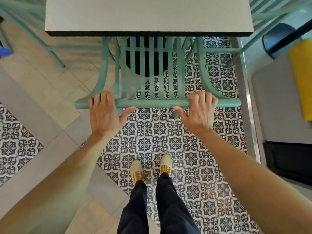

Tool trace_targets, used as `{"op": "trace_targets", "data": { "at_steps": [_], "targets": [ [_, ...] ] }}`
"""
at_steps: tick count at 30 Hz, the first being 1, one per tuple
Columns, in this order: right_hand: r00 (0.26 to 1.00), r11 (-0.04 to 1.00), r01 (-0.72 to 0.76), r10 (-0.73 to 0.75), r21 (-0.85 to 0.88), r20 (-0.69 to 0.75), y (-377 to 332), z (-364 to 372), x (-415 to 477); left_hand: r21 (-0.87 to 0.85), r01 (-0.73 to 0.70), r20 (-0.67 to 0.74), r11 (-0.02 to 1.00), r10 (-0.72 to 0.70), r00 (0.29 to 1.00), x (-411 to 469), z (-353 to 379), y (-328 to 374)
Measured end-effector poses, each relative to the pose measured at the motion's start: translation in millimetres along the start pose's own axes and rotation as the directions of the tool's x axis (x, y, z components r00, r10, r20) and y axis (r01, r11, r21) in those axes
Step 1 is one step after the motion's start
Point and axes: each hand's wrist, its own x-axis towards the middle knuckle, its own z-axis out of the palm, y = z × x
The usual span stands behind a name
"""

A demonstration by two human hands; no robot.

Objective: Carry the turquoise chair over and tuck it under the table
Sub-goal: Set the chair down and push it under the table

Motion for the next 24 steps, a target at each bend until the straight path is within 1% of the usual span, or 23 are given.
{"op": "trace_targets", "data": {
  "at_steps": [5,10,14,18,24],
  "targets": [
    [0.999,0.999,0.040,-0.040,0.012,0.004,11,-1,5,-0.001,0.036,-0.003,0.999,-0.036,0.999,-5,-3,11],
    [1.000,1.000,0.019,-0.019,0.005,0.017,3,-6,5,0.011,0.002,-0.036,1.000,-0.001,0.999,-2,-2,5],
    [0.999,1.000,0.006,-0.006,0.002,0.046,-2,-11,4,0.024,-0.005,-0.030,1.000,0.006,1.000,-1,0,0],
    [0.999,1.000,0.003,-0.003,0.012,0.055,-4,-10,5,0.025,-0.016,-0.051,1.000,0.018,0.999,0,1,-3],
    [0.996,1.000,-0.030,0.029,0.008,0.080,-9,-8,13,0.032,-0.018,-0.039,0.999,0.019,0.999,10,-1,-8]
  ]
}}
